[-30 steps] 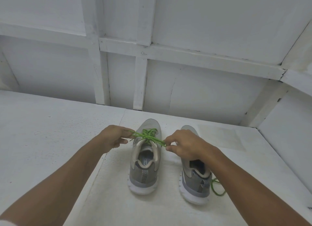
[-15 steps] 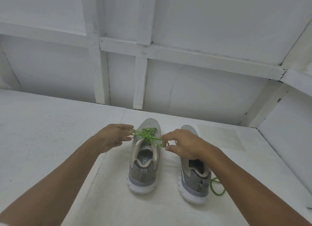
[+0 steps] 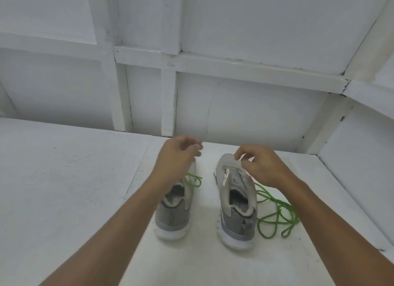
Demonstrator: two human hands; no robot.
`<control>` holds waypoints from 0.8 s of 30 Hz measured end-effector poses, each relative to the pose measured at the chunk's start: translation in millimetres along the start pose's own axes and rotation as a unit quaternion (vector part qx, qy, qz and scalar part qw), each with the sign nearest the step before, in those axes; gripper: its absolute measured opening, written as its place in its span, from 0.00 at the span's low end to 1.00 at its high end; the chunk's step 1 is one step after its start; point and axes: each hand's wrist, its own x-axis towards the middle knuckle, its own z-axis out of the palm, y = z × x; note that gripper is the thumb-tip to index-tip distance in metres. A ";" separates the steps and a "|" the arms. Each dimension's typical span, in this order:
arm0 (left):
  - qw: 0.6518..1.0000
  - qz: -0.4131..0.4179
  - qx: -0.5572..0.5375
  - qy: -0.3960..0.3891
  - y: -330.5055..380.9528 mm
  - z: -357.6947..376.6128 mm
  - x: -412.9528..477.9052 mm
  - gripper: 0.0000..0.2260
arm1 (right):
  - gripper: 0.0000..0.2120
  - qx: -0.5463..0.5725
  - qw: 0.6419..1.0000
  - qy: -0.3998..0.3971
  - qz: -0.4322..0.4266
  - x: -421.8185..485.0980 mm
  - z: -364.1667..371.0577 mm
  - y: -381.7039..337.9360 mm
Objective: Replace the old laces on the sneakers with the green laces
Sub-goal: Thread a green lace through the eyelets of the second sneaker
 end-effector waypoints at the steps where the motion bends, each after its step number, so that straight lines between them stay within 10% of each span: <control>1: 1.000 0.008 0.015 -0.015 1.0 15.9 -6.9 0.05 | 0.11 0.006 1.000 0.014 0.017 -3.7 -1.7 6.6; 12: 0.962 -0.035 0.269 -0.007 -38.0 104.5 -35.0 0.15 | 0.09 0.068 0.987 0.064 0.132 -37.1 34.4 47.1; 24: 0.954 -0.015 0.297 0.034 -70.4 111.1 -35.5 0.16 | 0.04 0.059 0.990 0.021 0.127 -31.5 3.5 87.1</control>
